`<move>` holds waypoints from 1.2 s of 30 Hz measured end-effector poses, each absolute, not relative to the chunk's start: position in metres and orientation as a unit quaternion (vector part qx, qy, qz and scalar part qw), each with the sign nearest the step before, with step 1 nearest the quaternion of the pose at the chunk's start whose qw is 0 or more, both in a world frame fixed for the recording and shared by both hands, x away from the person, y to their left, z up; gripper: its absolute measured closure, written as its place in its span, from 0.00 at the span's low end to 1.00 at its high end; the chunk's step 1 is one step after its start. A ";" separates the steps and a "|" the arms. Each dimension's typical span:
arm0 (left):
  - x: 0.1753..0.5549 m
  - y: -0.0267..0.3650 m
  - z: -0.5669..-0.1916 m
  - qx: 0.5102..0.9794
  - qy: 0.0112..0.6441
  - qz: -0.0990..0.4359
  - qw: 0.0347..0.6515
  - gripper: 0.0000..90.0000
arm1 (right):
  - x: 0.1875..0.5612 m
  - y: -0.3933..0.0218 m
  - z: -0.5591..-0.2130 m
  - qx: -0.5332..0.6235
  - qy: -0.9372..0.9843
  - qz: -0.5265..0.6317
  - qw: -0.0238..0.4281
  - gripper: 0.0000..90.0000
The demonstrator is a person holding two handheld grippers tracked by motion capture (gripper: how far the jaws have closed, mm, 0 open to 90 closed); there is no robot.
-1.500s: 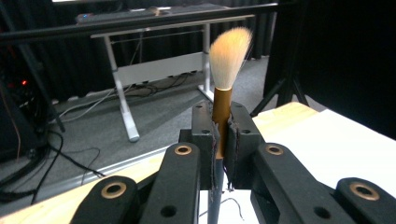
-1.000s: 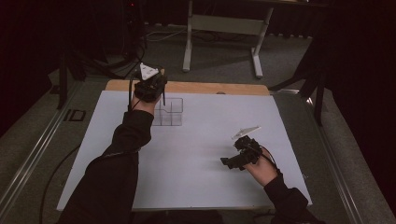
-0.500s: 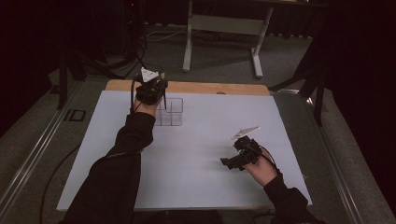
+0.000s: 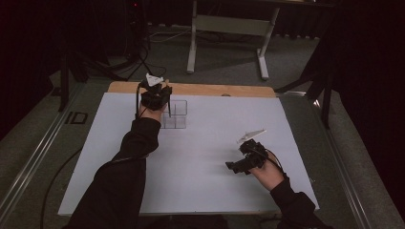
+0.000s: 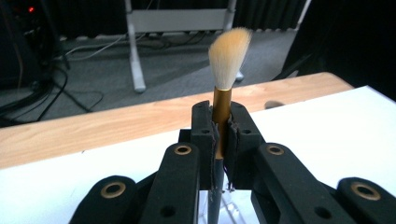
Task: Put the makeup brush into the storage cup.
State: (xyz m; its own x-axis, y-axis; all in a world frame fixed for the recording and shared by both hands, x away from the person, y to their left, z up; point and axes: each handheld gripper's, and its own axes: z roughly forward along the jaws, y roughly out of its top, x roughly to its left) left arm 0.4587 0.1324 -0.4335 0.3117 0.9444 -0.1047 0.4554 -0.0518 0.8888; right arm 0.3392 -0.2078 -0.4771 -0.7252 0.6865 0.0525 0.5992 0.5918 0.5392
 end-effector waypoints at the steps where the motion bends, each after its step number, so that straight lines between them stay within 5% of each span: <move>1: 0.459 0.133 -0.434 0.673 0.523 0.265 0.451 0.93 | 0.339 -0.208 -0.477 0.363 0.888 0.271 0.081 0.12; 10: 0.462 0.133 -0.441 0.678 0.536 0.248 0.437 0.92 | 0.339 -0.208 -0.477 0.362 0.889 0.271 0.080 0.12; 14: 0.463 0.132 -0.434 0.666 0.557 0.268 0.417 0.50 | 0.339 -0.208 -0.477 0.363 0.888 0.270 0.081 0.12; 16: 0.465 0.132 -0.429 0.664 0.571 0.263 0.404 0.22 | 0.339 -0.208 -0.477 0.363 0.888 0.270 0.081 0.12; 17: 0.466 0.133 -0.426 0.663 0.574 0.262 0.402 0.17 | 0.340 -0.208 -0.477 0.363 0.888 0.270 0.083 0.12; 25: 0.461 0.137 -0.412 0.672 0.561 0.244 0.417 0.00 | 0.341 -0.209 -0.476 0.365 0.886 0.273 0.084 0.12; 36: 0.446 0.139 -0.388 0.690 0.521 0.238 0.444 0.00 | 0.341 -0.209 -0.476 0.368 0.885 0.274 0.082 0.12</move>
State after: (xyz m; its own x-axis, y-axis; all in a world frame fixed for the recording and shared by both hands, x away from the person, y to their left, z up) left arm 0.4455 0.1392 -0.3882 0.3450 0.9289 -0.1344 0.5072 -0.0640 0.8594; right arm 0.3415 -0.2093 -0.4756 -0.7156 0.6963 0.0555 0.6060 0.5793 0.5451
